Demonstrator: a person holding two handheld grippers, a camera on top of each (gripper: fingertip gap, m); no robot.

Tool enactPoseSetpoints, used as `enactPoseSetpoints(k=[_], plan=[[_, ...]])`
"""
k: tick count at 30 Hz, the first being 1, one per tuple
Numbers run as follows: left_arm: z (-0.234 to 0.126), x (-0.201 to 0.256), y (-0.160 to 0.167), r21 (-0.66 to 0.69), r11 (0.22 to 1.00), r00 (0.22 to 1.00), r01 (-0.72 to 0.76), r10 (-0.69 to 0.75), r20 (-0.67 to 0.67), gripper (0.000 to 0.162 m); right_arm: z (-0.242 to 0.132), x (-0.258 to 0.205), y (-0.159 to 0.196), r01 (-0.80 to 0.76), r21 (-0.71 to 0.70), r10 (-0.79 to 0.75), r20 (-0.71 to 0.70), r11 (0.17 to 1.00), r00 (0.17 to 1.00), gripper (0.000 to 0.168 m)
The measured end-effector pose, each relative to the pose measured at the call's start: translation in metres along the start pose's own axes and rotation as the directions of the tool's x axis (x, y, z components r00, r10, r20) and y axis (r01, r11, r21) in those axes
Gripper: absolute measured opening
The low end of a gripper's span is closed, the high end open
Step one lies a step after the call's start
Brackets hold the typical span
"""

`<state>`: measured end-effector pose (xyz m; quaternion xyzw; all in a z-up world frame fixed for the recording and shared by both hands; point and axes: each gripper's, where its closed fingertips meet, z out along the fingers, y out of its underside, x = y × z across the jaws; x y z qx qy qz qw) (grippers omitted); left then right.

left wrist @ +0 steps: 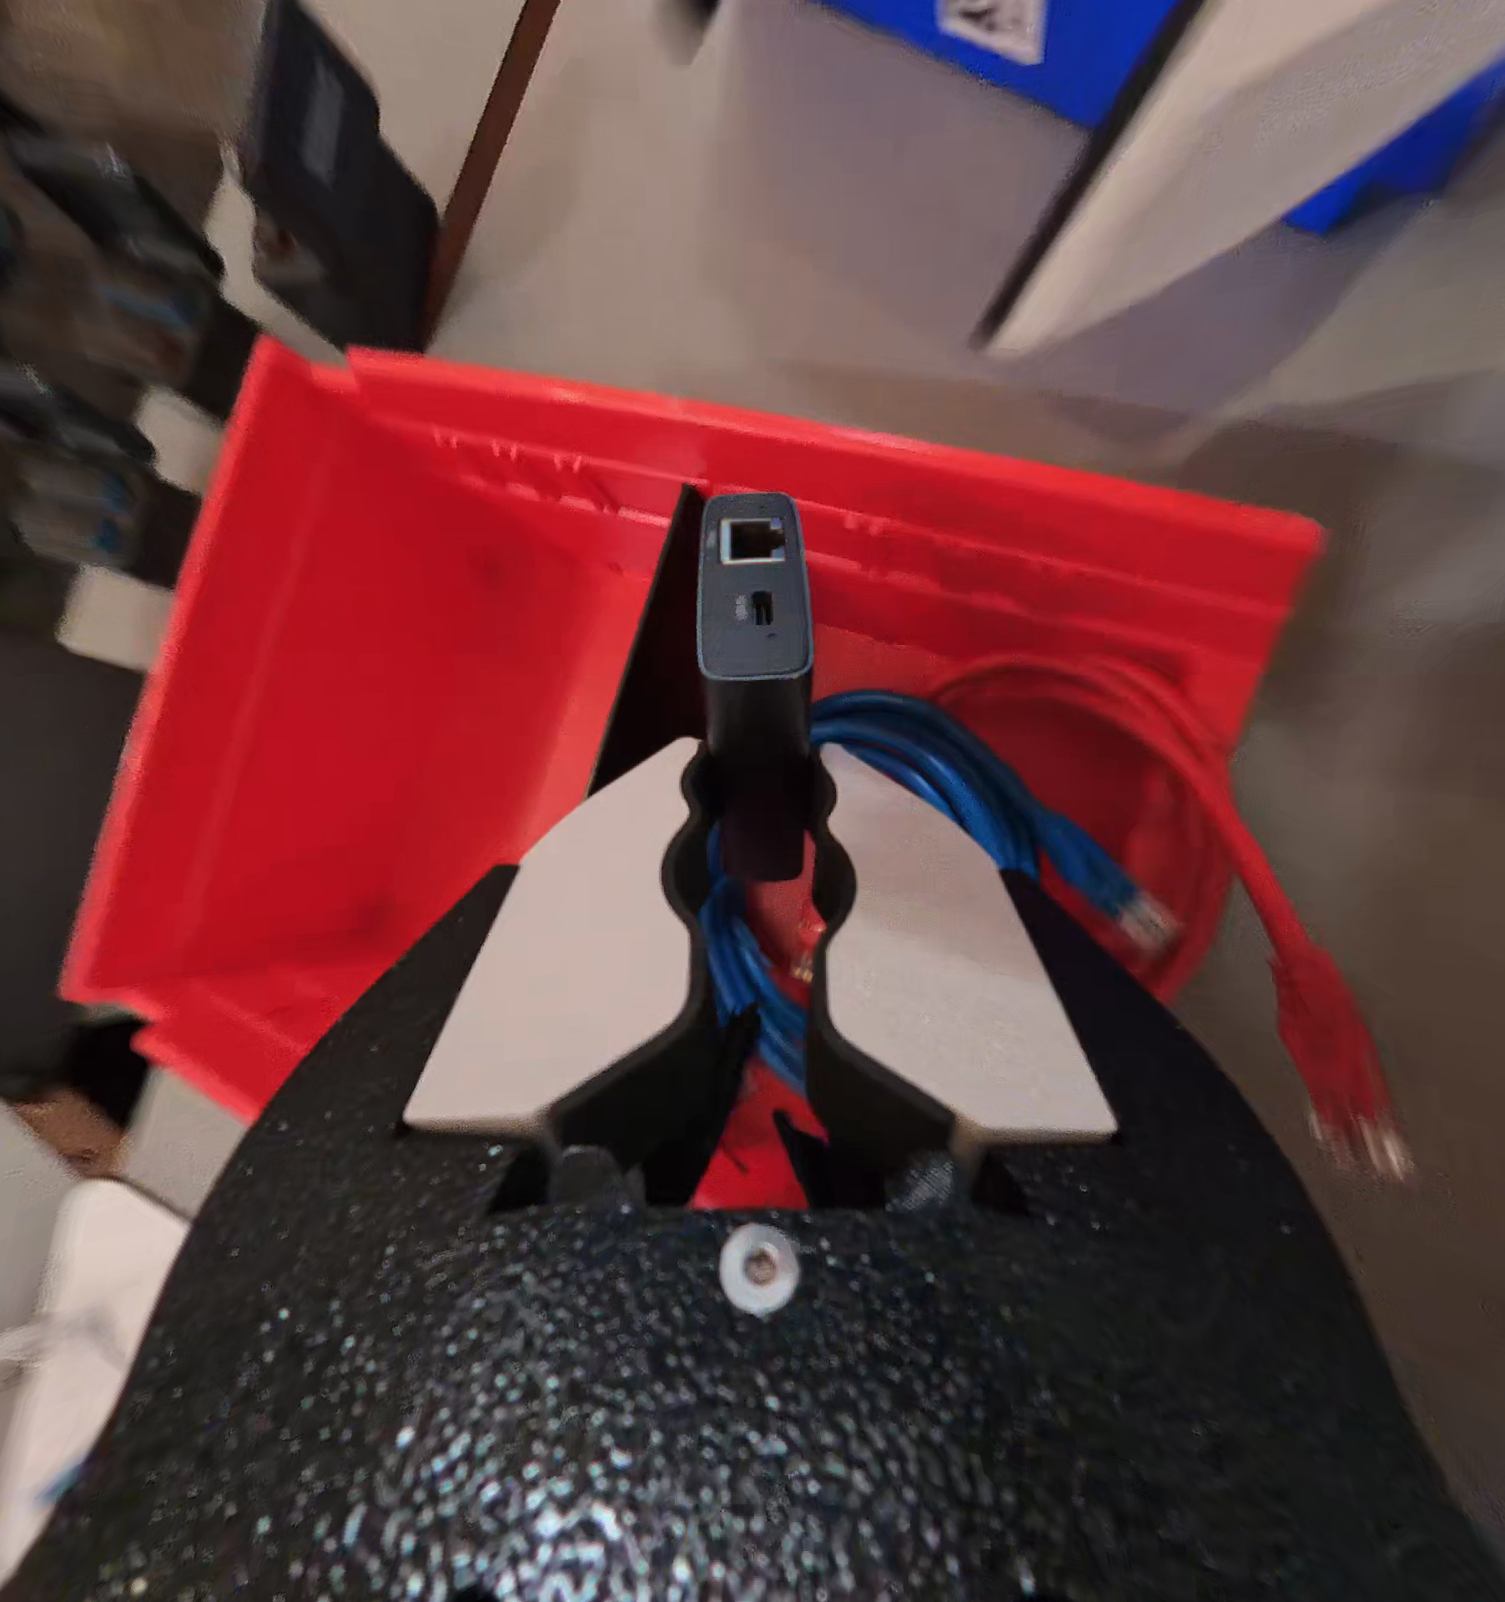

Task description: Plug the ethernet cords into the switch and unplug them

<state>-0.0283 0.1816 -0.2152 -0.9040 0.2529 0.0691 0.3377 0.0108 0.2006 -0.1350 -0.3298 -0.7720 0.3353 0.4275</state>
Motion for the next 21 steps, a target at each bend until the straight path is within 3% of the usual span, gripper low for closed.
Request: enactPoseSetpoints(k=[5,7,8,9,11,13,15,16,18,21], plan=[[-0.056,0.011,-0.009,-0.013,0.971,0.970,-0.240,0.240,0.022,0.019,0.032,-0.032,-0.017,0.158,-0.038,-0.152,0.121,0.987,0.981,0.046],[-0.071,0.016,-0.007,-0.042,0.947,0.947,-0.319,0.320,0.012,0.019,0.039,-0.042,-0.027,0.231,-0.006,-0.227,0.154,0.973,0.962,0.035],[-0.078,0.011,-0.007,-0.061,0.936,0.935,-0.346,0.350,0.058,0.020,0.039,-0.047,-0.033,0.259,0.026,-0.260,0.165,0.966,0.951,0.020],[-0.086,0.006,-0.009,-0.064,0.930,0.925,-0.361,0.366,0.107,0.020,0.040,-0.043,-0.041,0.268,0.058,-0.274,0.134,0.962,0.952,0.020],[-0.101,-0.006,-0.017,-0.017,0.949,0.927,-0.316,0.312,0.209,0.040,0.036,-0.035,-0.059,0.225,0.157,-0.241,0.091,0.962,0.966,0.021],[-0.112,-0.010,-0.015,0.043,0.974,0.954,-0.224,0.210,0.216,0.060,0.022,-0.023,-0.079,0.159,0.334,-0.185,0.048,0.929,0.981,0.020],[-0.113,-0.011,-0.018,0.181,0.968,0.972,-0.171,0.136,0.190,0.089,0.002,-0.017,-0.100,0.060,0.524,-0.116,0.076,0.850,0.990,0.020],[-0.111,-0.008,-0.023,0.281,0.947,0.980,-0.159,0.116,0.164,0.095,-0.008,-0.017,-0.108,0.016,0.600,-0.101,0.108,0.800,0.989,0.020],[-0.112,0.005,-0.043,0.512,0.852,0.993,-0.113,0.082,0.081,0.092,-0.022,-0.020,-0.119,-0.042,0.694,-0.102,0.164,0.719,0.981,0.019],[-0.137,0.014,-0.070,0.786,0.618,1.000,-0.020,0.023,0.007,0.068,-0.027,-0.026,-0.127,-0.096,0.748,-0.115,0.225,0.657,0.967,0.019]])
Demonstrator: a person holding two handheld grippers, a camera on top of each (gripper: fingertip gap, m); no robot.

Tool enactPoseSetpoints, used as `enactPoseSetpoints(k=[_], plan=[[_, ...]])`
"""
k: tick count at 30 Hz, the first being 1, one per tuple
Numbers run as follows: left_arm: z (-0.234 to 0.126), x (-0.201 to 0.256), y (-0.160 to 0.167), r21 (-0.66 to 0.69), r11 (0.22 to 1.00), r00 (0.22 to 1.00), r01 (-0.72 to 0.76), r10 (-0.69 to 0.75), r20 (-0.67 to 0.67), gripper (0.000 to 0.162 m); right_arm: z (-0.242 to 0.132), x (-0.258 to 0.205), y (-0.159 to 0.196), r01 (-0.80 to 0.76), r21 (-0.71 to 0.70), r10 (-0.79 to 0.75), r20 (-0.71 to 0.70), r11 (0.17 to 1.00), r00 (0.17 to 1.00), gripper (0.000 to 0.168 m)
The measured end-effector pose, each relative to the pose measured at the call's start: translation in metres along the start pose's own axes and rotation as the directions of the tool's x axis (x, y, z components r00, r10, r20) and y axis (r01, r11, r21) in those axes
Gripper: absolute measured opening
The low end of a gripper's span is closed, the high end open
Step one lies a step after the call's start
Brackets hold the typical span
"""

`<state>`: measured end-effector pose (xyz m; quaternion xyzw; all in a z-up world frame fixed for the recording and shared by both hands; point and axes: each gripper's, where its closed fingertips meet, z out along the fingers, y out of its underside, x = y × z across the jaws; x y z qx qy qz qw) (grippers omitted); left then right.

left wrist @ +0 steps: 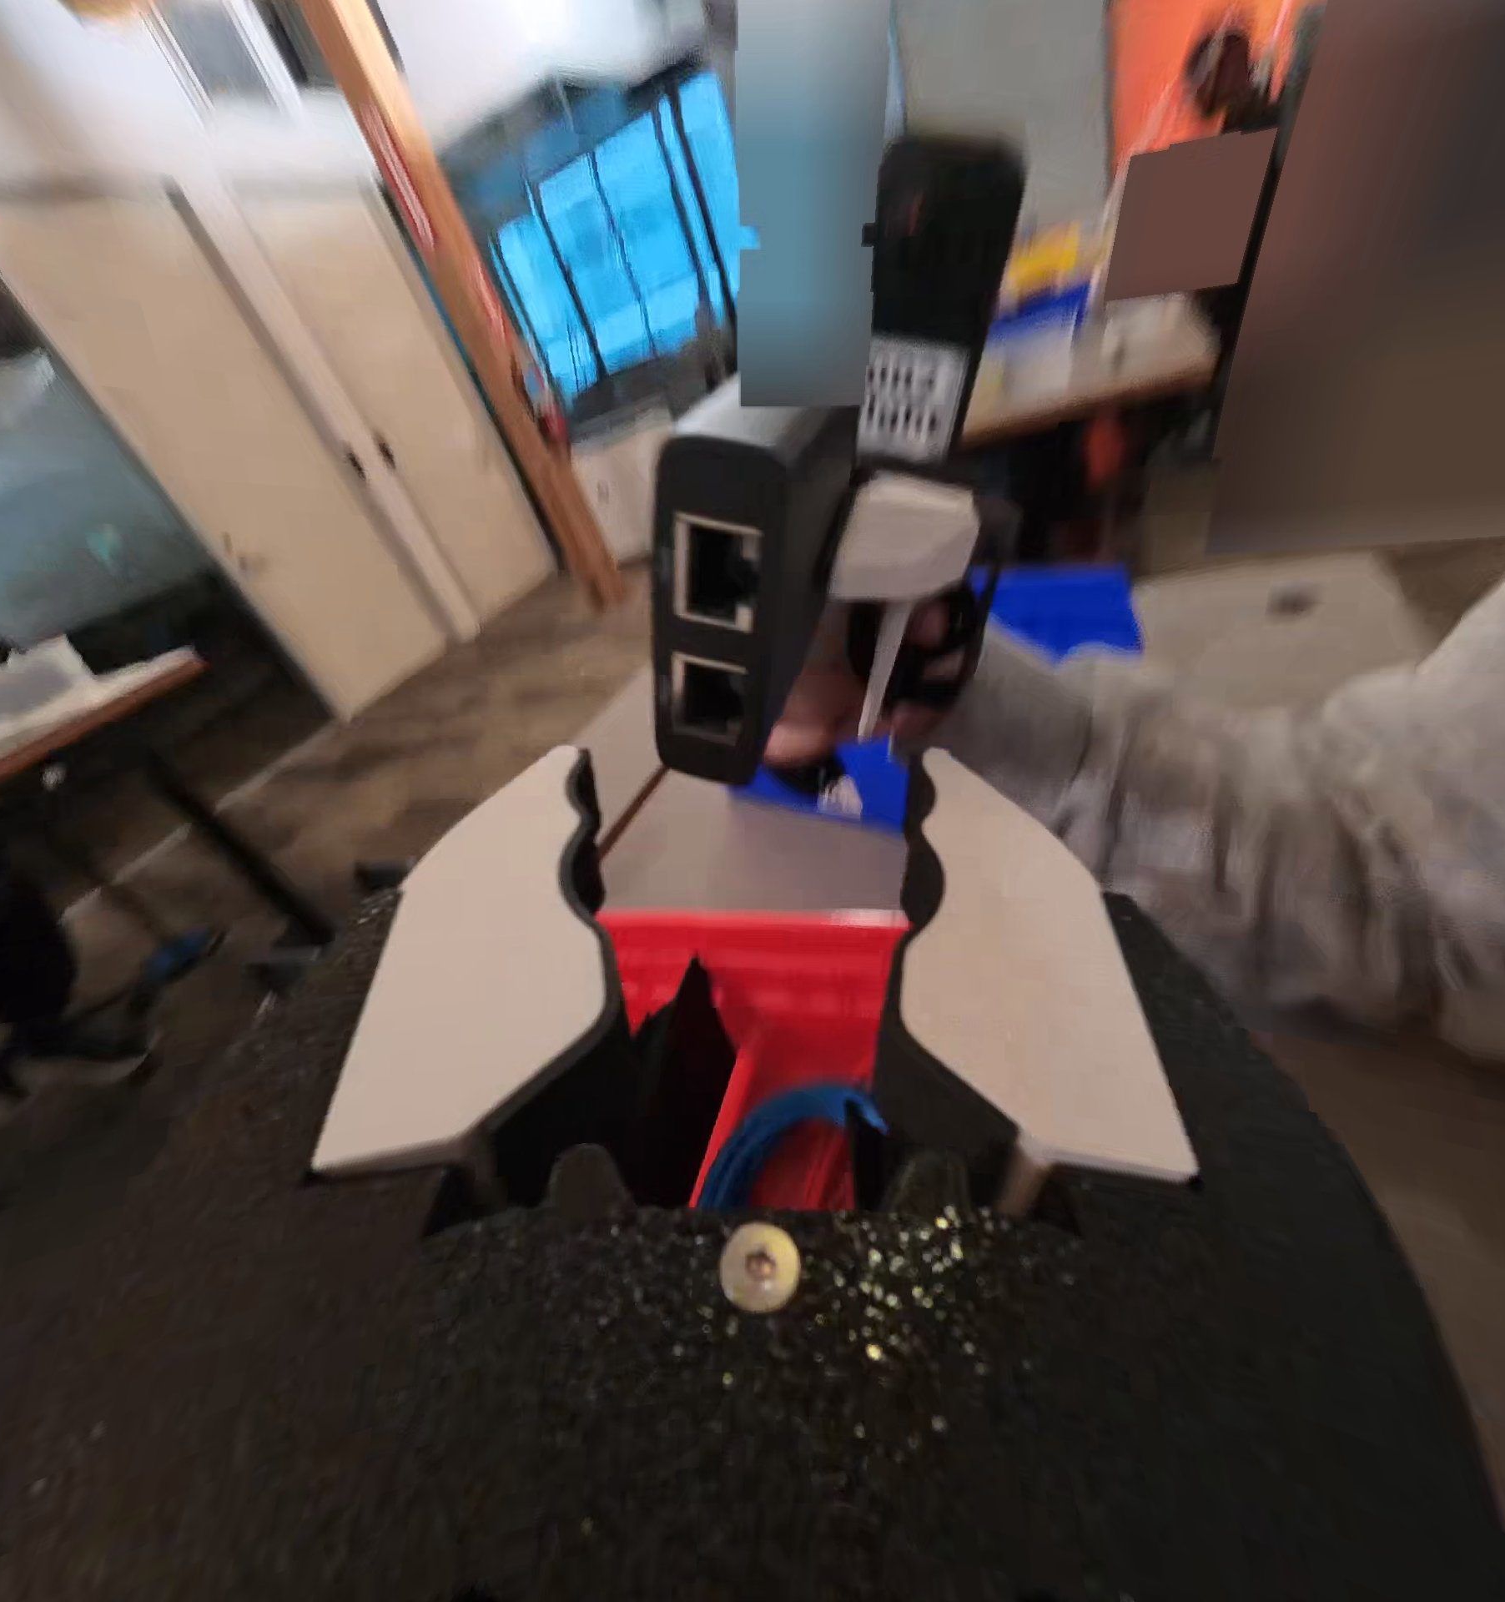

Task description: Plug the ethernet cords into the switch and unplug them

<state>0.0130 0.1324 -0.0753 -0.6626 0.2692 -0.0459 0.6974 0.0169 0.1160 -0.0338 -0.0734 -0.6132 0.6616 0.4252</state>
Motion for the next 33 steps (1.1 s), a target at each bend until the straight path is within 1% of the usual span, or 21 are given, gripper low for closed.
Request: enactPoseSetpoints(k=[1,3,5,8,11,13,15,17,18,20,22,24,25,26,28,31,33], plan=[[-0.001,0.000,-0.009,0.086,0.996,0.999,0.033,-0.033,0.002,0.060,0.001,-0.001,-0.002,-0.015,0.027,0.014,0.016,1.000,1.000,0.019],[-0.004,0.008,-0.019,0.178,0.982,0.997,0.064,-0.057,-0.046,0.050,0.001,-0.004,-0.005,-0.029,0.058,0.027,0.044,0.998,0.999,0.019],[-0.003,0.013,-0.020,0.192,0.981,0.998,0.042,-0.034,-0.047,0.044,0.001,-0.007,-0.002,-0.021,0.039,0.019,0.057,0.999,0.998,0.019],[-0.007,0.008,-0.024,0.209,0.978,1.000,-0.022,0.018,0.021,0.023,0.001,-0.012,0.003,-0.006,0.007,0.006,0.082,1.000,0.997,0.020],[-0.011,0.012,-0.022,0.170,0.984,0.999,-0.053,0.053,0.009,0.021,0.002,-0.017,0.005,0.002,-0.011,-0.001,0.107,1.000,0.994,0.020],[-0.013,0.011,-0.015,0.076,0.991,0.993,-0.111,0.108,0.041,0.021,0.002,-0.016,0.013,0.026,-0.072,-0.019,0.088,0.997,0.996,0.021],[-0.017,0.001,-0.002,-0.089,0.974,0.969,-0.210,0.219,0.117,0.021,-0.001,-0.006,0.024,0.081,-0.181,-0.083,-0.003,0.980,0.997,0.027],[-0.025,-0.008,0.013,-0.302,0.899,0.917,-0.316,0.372,0.146,0.021,-0.004,-0.006,0.036,0.125,-0.319,-0.141,-0.027,0.939,0.990,0.042],[-0.029,-0.010,0.018,-0.392,0.849,0.890,-0.355,0.435,0.135,0.021,-0.005,-0.007,0.041,0.144,-0.388,-0.168,-0.027,0.910,0.985,0.043],[-0.032,-0.009,0.026,-0.506,0.762,0.856,-0.406,0.510,0.081,0.021,-0.006,-0.012,0.056,0.201,-0.532,-0.234,0.005,0.823,0.972,0.042],[-0.033,-0.006,0.031,-0.564,0.702,0.843,-0.434,0.537,0.019,0.021,-0.006,-0.013,0.073,0.252,-0.660,-0.300,0.041,0.708,0.953,0.038],[-0.034,-0.004,0.034,-0.603,0.658,0.833,-0.451,0.553,-0.020,0.021,-0.003,-0.009,0.082,0.316,-0.720,-0.380,0.078,0.618,0.922,0.021],[-0.036,-0.006,0.035,-0.620,0.637,0.822,-0.458,0.569,-0.021,0.022,-0.002,-0.008,0.083,0.332,-0.725,-0.398,0.087,0.603,0.913,0.021],[-0.038,-0.007,0.033,-0.619,0.639,0.820,-0.456,0.572,-0.014,0.023,0.001,-0.008,0.083,0.328,-0.717,-0.389,0.085,0.616,0.917,0.021],[-0.040,-0.006,0.027,-0.572,0.699,0.845,-0.429,0.535,0.020,0.024,0.006,-0.009,0.076,0.310,-0.651,-0.351,0.072,0.693,0.934,0.020],[-0.040,0.000,0.005,-0.388,0.842,0.890,-0.376,0.444,0.101,0.027,0.013,-0.015,0.059,0.241,-0.474,-0.241,0.063,0.847,0.969,0.020],[-0.039,0.007,-0.003,-0.281,0.904,0.927,-0.322,0.362,0.101,0.037,0.016,-0.020,0.045,0.192,-0.340,-0.174,0.082,0.920,0.981,0.020]])
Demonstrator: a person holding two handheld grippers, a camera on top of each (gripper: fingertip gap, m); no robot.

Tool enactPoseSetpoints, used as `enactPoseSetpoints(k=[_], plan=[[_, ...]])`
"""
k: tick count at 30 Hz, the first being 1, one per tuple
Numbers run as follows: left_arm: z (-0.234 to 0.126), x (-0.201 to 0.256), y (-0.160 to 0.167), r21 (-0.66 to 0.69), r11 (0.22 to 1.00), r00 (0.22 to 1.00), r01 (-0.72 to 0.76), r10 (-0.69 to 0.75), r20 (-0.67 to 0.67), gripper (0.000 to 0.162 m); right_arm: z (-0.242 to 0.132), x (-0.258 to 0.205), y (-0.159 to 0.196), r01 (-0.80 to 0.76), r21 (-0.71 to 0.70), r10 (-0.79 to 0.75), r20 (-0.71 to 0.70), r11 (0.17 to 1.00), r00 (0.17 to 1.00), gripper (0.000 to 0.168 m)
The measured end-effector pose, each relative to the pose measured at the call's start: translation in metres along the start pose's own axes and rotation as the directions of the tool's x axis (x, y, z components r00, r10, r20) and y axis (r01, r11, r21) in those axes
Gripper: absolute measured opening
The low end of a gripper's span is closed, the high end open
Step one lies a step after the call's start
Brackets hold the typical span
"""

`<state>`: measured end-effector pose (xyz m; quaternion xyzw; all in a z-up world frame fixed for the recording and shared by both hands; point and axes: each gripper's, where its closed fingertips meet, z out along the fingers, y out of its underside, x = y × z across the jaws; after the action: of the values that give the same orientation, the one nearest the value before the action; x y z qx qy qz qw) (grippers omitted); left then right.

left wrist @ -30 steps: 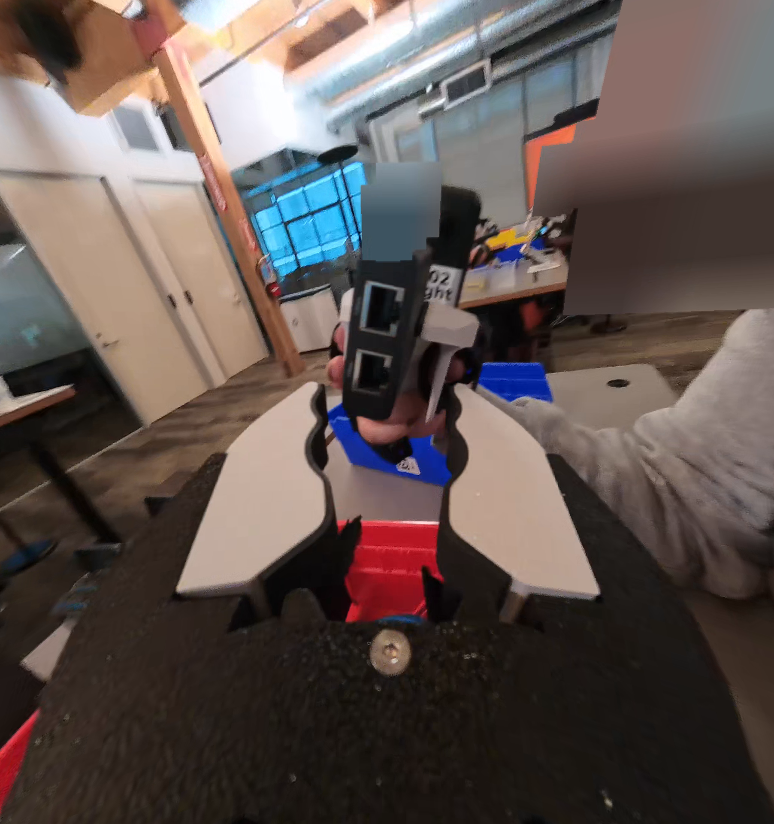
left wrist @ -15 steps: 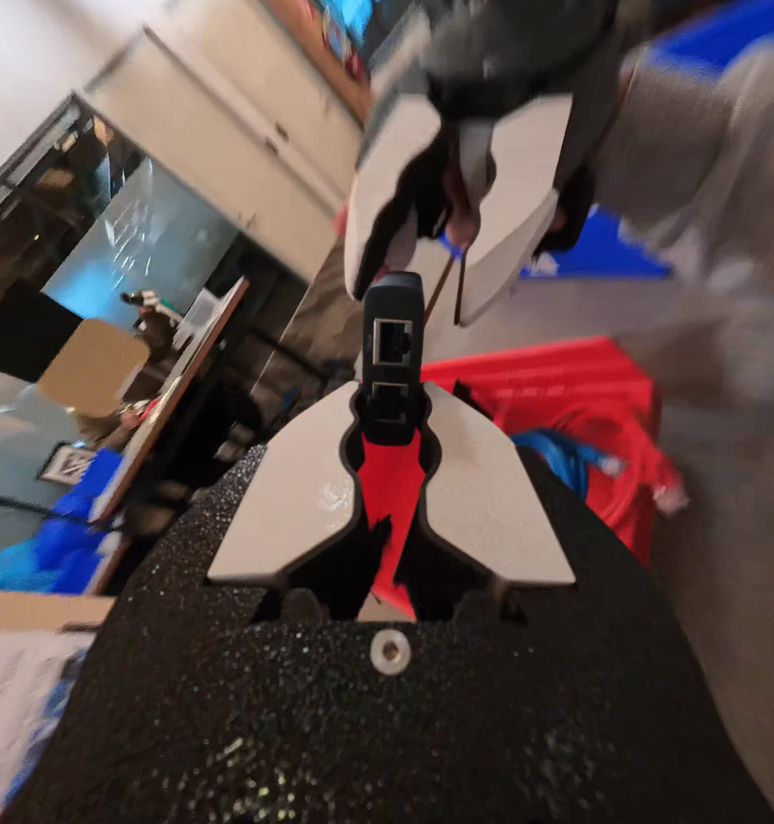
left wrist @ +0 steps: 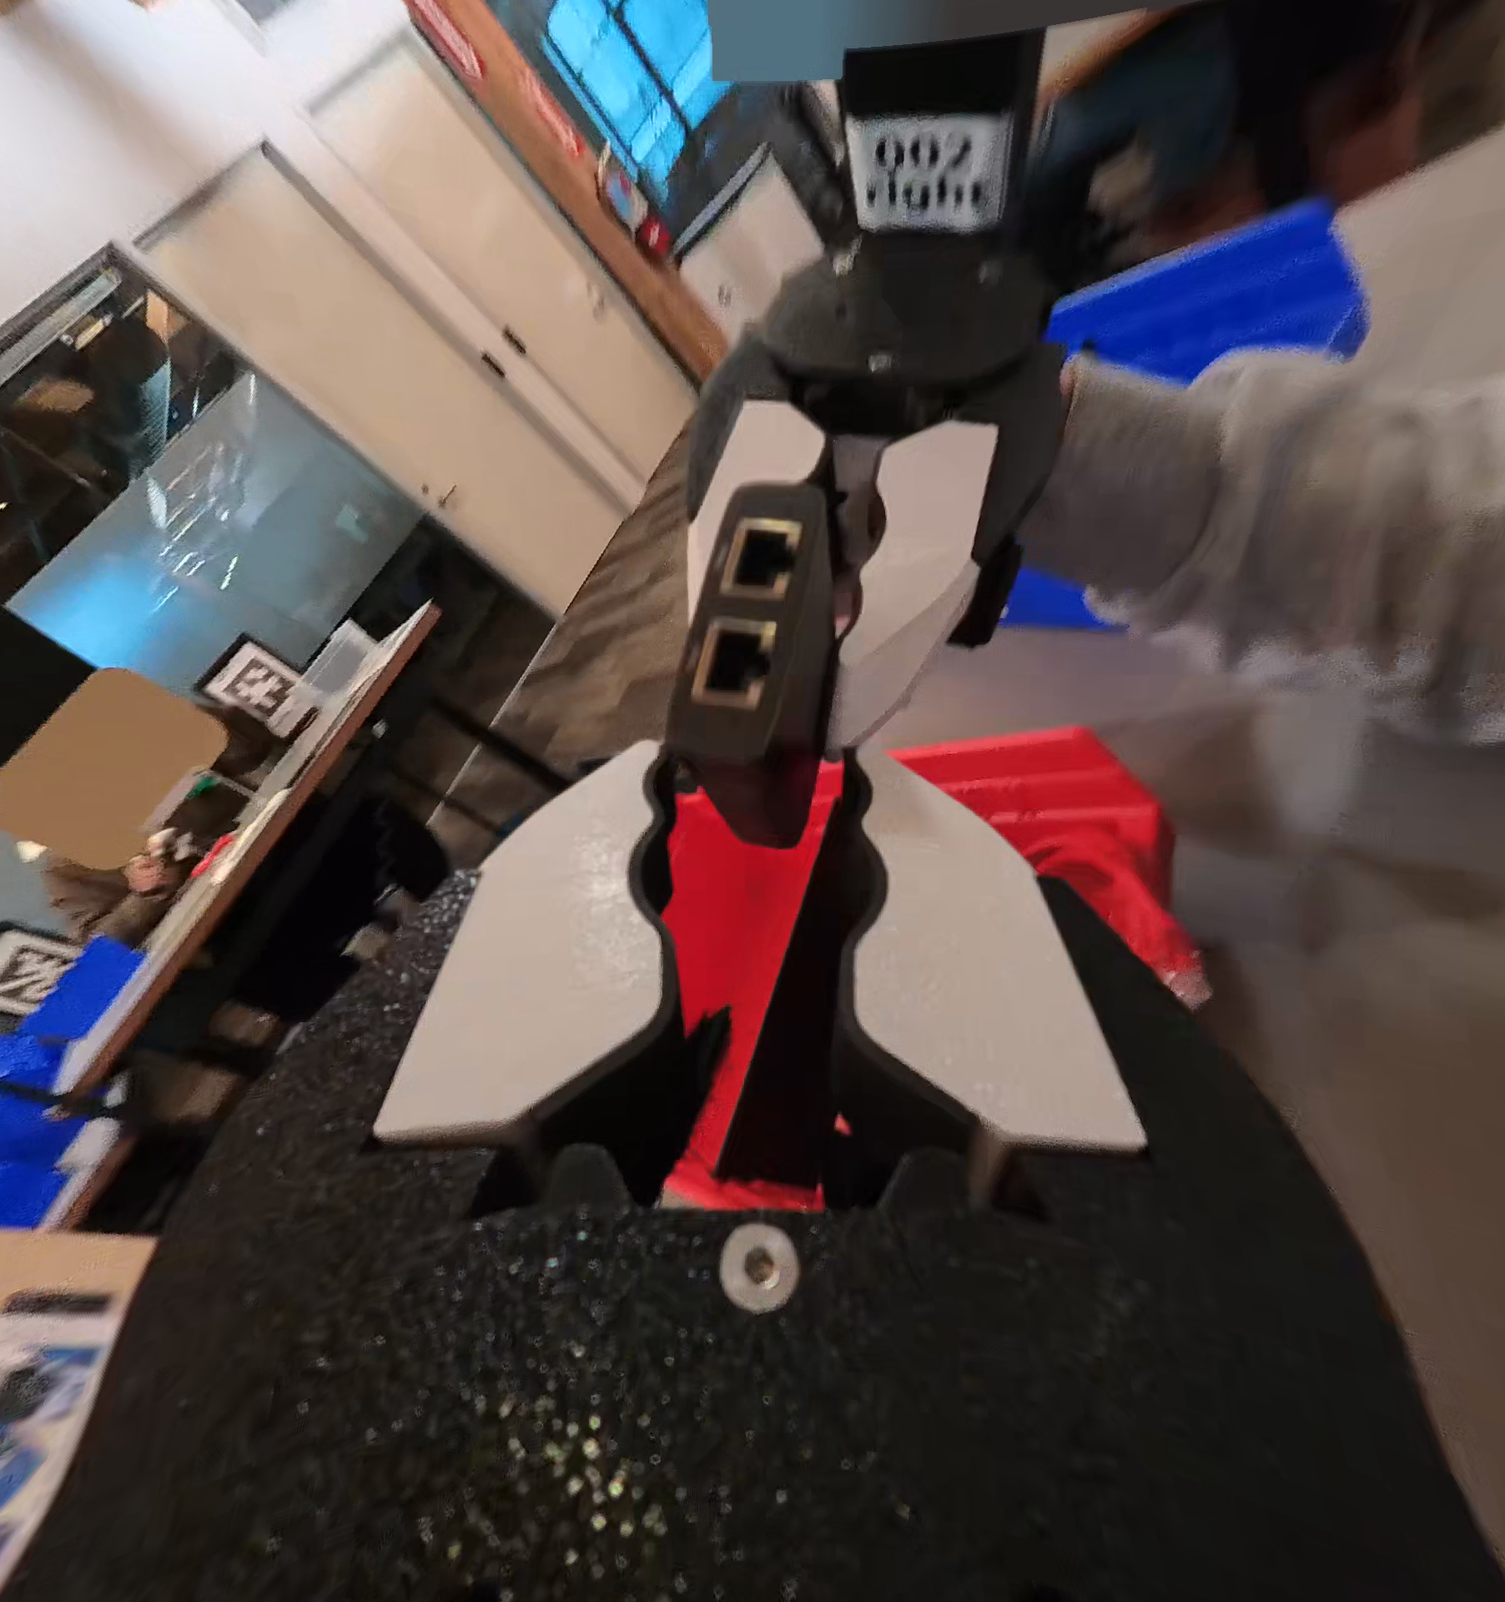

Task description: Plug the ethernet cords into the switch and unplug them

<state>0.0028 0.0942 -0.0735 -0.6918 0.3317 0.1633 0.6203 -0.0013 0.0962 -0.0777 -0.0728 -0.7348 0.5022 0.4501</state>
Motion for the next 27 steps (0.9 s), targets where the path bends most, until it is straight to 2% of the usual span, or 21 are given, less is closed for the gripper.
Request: enactPoseSetpoints(k=[1,3,5,8,9,11,14,15,17,21,25,26,27], plan=[[0.000,0.001,-0.002,0.036,0.999,1.000,0.027,-0.027,-0.007,0.038,-0.002,-0.002,-0.006,-0.018,0.054,0.017,0.024,0.998,1.000,0.019],[-0.002,0.004,-0.009,0.112,0.993,0.999,0.042,-0.039,-0.023,0.021,-0.004,-0.004,-0.012,-0.025,0.103,0.020,0.044,0.994,0.999,0.019],[-0.003,0.009,-0.012,0.151,0.987,0.997,0.062,-0.054,-0.055,0.020,-0.006,-0.009,-0.013,-0.026,0.114,0.019,0.067,0.993,0.998,0.019],[0.000,0.010,-0.005,0.089,0.996,0.998,0.033,-0.029,-0.047,0.019,-0.007,-0.008,-0.010,-0.055,0.083,0.050,0.057,0.995,0.997,0.026],[0.002,0.008,0.003,0.028,1.000,1.000,0.004,-0.003,-0.027,0.019,-0.009,-0.010,-0.014,-0.068,0.098,0.061,0.066,0.993,0.996,0.035],[0.005,0.007,0.017,-0.092,0.994,0.998,-0.062,0.061,-0.012,0.019,-0.012,-0.010,-0.018,-0.080,0.109,0.073,0.066,0.991,0.995,0.039],[0.006,0.017,0.015,-0.097,0.992,0.995,-0.083,0.078,-0.055,0.019,-0.007,-0.011,-0.004,-0.014,-0.016,0.014,0.034,1.000,0.999,0.034],[0.006,0.017,0.013,-0.092,0.993,0.996,-0.079,0.074,-0.054,0.019,-0.006,-0.013,-0.001,0.010,-0.049,-0.008,0.041,0.999,0.999,0.025],[0.005,0.016,0.013,-0.086,0.994,0.997,-0.071,0.068,-0.045,0.019,-0.004,-0.013,-0.003,0.042,-0.051,-0.040,0.037,0.998,0.998,0.021],[0.003,0.012,0.004,0.012,1.000,0.999,0.019,-0.019,-0.026,0.020,-0.008,-0.009,-0.014,0.012,0.037,-0.013,0.035,0.999,0.999,0.020],[0.006,0.014,0.002,0.080,0.991,0.993,0.107,-0.102,-0.055,0.036,-0.011,-0.007,-0.029,-0.046,0.193,0.034,0.065,0.980,0.997,0.020],[0.007,0.014,0.001,0.102,0.989,0.994,0.107,-0.102,-0.050,0.034,-0.010,-0.008,-0.030,-0.052,0.208,0.037,0.076,0.977,0.996,0.020],[0.007,0.012,-0.002,0.129,0.987,0.996,0.091,-0.088,-0.029,0.023,-0.008,-0.010,-0.030,-0.055,0.210,0.037,0.088,0.976,0.995,0.020]])
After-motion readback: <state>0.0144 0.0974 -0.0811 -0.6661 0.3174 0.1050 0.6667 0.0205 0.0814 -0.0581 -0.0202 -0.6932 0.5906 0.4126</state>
